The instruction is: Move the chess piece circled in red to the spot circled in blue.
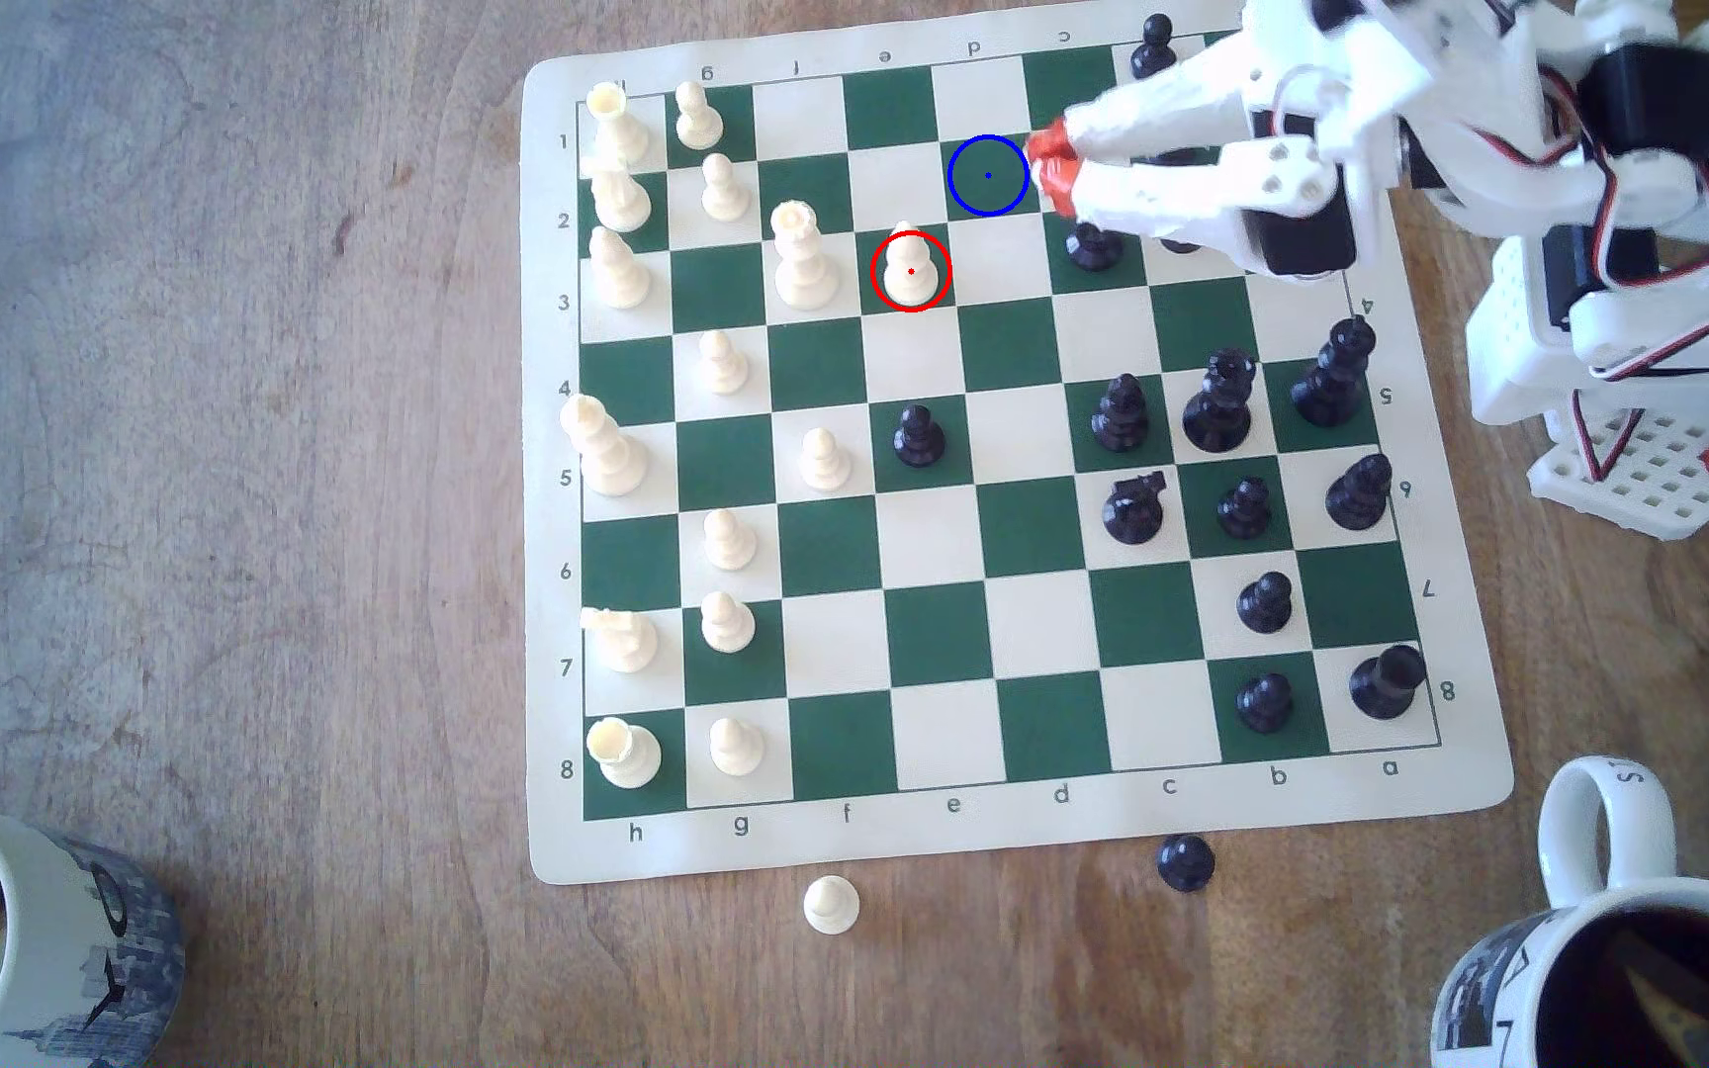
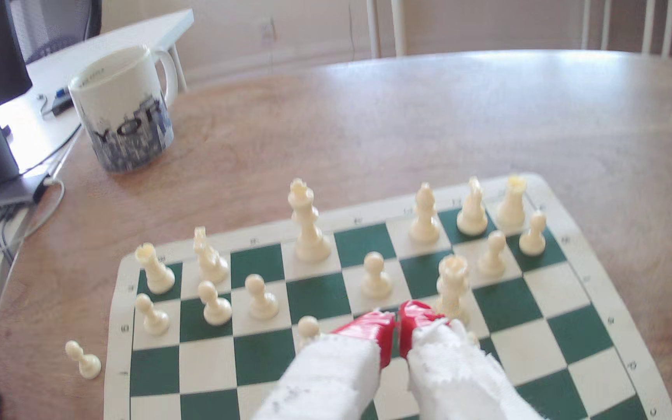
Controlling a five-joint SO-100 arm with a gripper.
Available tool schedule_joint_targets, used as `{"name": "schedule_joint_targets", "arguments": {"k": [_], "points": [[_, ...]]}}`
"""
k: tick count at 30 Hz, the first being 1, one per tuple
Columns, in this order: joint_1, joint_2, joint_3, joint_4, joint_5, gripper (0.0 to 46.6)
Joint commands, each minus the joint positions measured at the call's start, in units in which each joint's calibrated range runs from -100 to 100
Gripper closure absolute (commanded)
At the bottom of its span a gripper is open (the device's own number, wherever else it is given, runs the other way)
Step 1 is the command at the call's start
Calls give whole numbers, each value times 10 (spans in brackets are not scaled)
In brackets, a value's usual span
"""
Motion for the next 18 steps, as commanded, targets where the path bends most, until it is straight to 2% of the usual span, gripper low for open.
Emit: {"name": "schedule_joint_targets", "arguments": {"k": [1, 5, 6, 9, 14, 15, 18], "points": [[-3, 98, -133, 51, 9, 464], [-2, 179, -240, 123, 6, 461], [9, 210, -276, 138, 5, 446], [16, 234, -287, 156, 1, 434], [23, 311, -308, 165, -21, 403], [27, 336, -325, 164, -29, 384], [36, 361, -339, 156, -31, 366]]}}
